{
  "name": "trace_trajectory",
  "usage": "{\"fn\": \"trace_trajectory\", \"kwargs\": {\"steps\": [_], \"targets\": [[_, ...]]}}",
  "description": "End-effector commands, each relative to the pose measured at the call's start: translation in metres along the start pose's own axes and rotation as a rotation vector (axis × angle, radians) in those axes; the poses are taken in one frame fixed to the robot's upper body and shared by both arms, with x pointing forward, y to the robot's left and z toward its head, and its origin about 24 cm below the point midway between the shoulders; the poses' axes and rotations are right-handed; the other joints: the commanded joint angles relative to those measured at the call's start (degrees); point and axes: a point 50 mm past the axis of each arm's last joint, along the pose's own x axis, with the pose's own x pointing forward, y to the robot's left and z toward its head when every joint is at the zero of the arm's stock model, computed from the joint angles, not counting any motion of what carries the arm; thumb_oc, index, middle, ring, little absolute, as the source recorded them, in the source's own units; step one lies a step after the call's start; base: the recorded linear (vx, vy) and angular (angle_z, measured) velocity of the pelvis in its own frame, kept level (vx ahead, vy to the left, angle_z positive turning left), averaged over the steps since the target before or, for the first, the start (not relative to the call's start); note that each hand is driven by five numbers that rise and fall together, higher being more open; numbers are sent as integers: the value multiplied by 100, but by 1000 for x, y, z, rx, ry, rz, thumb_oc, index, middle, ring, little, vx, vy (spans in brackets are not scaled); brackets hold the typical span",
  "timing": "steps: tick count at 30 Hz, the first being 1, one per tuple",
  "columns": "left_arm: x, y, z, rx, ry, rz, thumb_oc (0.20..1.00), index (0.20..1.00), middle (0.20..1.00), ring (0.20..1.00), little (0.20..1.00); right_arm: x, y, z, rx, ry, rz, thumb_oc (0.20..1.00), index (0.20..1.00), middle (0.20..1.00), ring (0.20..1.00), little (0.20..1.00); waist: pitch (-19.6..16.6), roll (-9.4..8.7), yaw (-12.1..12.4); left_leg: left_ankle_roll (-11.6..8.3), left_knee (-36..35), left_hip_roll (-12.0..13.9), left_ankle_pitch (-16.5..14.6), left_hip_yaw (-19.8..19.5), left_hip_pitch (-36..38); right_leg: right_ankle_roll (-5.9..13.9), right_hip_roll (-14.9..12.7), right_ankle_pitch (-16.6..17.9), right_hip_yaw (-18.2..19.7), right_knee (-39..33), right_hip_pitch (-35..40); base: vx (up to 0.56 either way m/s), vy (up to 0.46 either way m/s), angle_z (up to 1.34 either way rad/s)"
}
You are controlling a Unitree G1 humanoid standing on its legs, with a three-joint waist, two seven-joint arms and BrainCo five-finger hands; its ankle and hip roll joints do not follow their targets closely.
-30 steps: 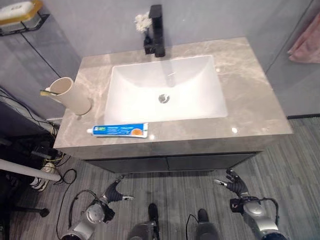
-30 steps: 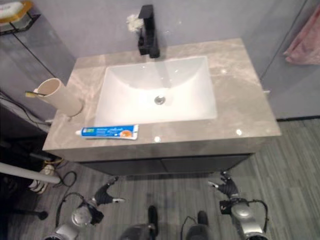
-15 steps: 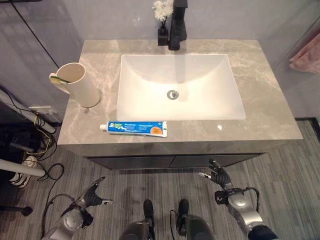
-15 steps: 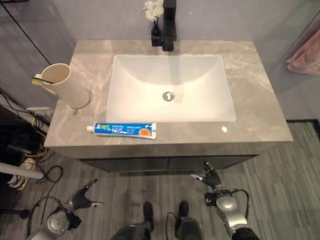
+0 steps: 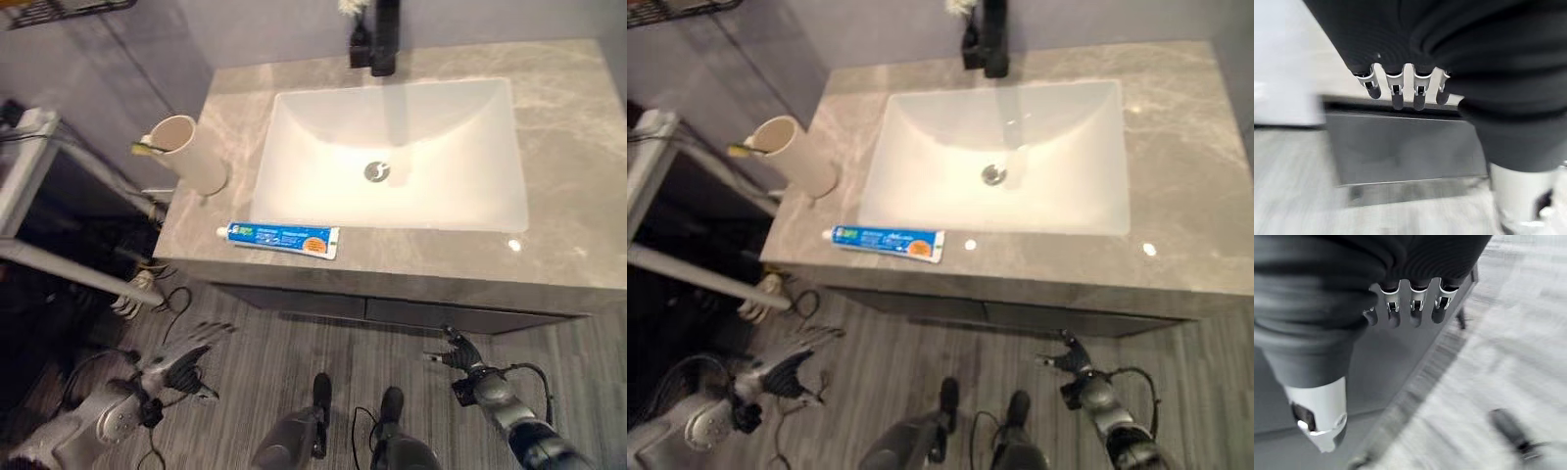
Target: Put brush and paste in cup on sink, flatten towel.
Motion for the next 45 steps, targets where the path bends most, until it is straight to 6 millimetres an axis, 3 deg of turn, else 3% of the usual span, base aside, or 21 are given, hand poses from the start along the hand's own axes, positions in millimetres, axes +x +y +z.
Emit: {"fn": "trace_trajectory", "kwargs": {"steps": [1,2,3,6,7,8,11,15,18,24,28,32,35,36,39,45], "targets": [[1,14,9,40,-69,83,1000,1000,1000,1000,1000,4,-3,24,-64,-96,-46,1000,1000,1000,1000,1000,-156,-47,-39,180,508,391,-853,-138,97,642,-163,-408,550,543,-51,71,96,44],[2,23,15,69,-114,81,1000,1000,1000,1000,1000,4,-3,18,-42,-65,-62,1000,1000,1000,1000,1000,-235,17,-111,189,186,427,-793,-13,302,672,-195,-387,456,531,18,105,169,15],[2,34,21,86,-152,119,1000,1000,1000,1000,1000,5,-2,16,15,-31,-92,1000,1000,1000,1000,1000,-341,119,-91,224,-89,310,-763,-134,527,686,-224,-390,434,522,86,102,156,17],[-2,53,29,149,-201,155,1000,1000,1000,1000,1000,4,4,10,42,4,-86,1000,1000,1000,1000,1000,-430,186,-74,260,-271,238,-706,-108,643,719,-305,-328,389,479,132,69,159,31],[-7,69,34,187,-218,201,1000,1000,1000,1000,1000,2,13,5,44,29,-62,1000,1000,1000,1000,1000,-480,181,-16,290,-369,185,-712,-77,751,757,-351,-292,405,451,178,68,149,10],[-8,69,34,187,-215,200,1000,1000,1000,1000,1000,2,13,5,43,28,-60,1000,1000,1000,1000,1000,-476,171,-21,292,-380,182,-710,-70,763,760,-353,-289,413,446,183,57,134,6],[-17,99,42,228,-241,334,1000,1000,1000,1000,1000,-4,32,-7,-2,68,4,1000,1000,1000,1000,1000,-522,173,25,351,-463,76,-731,-120,881,819,-484,-246,386,449,285,37,104,4],[-24,112,46,242,-243,407,1000,1000,1000,1000,1000,-9,42,-18,-22,105,34,1000,1000,1000,1000,1000,-566,155,39,369,-498,21,-753,-153,922,865,-544,-198,350,368,362,33,63,12],[-37,140,46,198,-227,689,1000,1000,1000,1000,1000,-18,66,-28,-75,121,116,1000,1000,1000,1000,1000,-635,88,63,360,-532,-15,-767,-181,936,911,-604,-107,268,214,435,38,48,8],[-36,145,37,110,-166,789,1000,1000,1000,1000,1000,-21,74,-29,-151,102,147,1000,1000,1000,1000,1000,-619,-30,-26,330,-550,5,-759,-62,848,918,-577,6,385,82,330,-17,0,-4],[-23,123,20,-175,-89,802,1000,1000,1000,1000,1000,-25,73,-42,-82,179,115,1000,1000,1000,1000,1000,-553,-93,-143,339,-550,40,-758,93,765,938,-549,100,532,16,147,-29,15,-34],[-11,120,16,-211,-85,761,1000,1000,1000,1000,1000,-31,73,-56,-100,238,119,1000,1000,1000,1000,1000,-506,-119,-342,344,-550,71,-783,271,686,974,-553,174,735,1,-78,-17,43,-25],[-7,126,13,-171,-78,754,1000,1000,1000,1000,1000,-33,75,-61,-163,246,134,1000,1000,1000,1000,1000,-479,-158,-459,345,-550,76,-804,446,587,1007,-567,269,971,1,-328,-49,61,-34],[-9,136,11,-118,-75,773,1000,1000,1000,1000,1000,-34,76,-62,-198,249,143,1000,1000,1000,1000,1000,-447,-177,-539,337,-550,99,-793,561,490,1034,-575,334,1099,1,-517,-64,51,-41],[-10,143,2,-96,-43,810,1000,1000,1000,1000,1000,-35,78,-63,-199,257,145,1000,1000,1000,1000,1000,-459,-224,-553,322,-550,119,-752,665,369,1036,-556,398,1225,1,-715,-42,18,-46],[-13,178,4,11,-64,910,1000,1000,1000,1000,1000,-38,74,-73,-161,299,127,1000,1000,1000,1000,1000,-465,-241,-672,263,-550,169,-640,624,132,1018,-558,453,1237,1,-915,-5,-14,-14]]}}
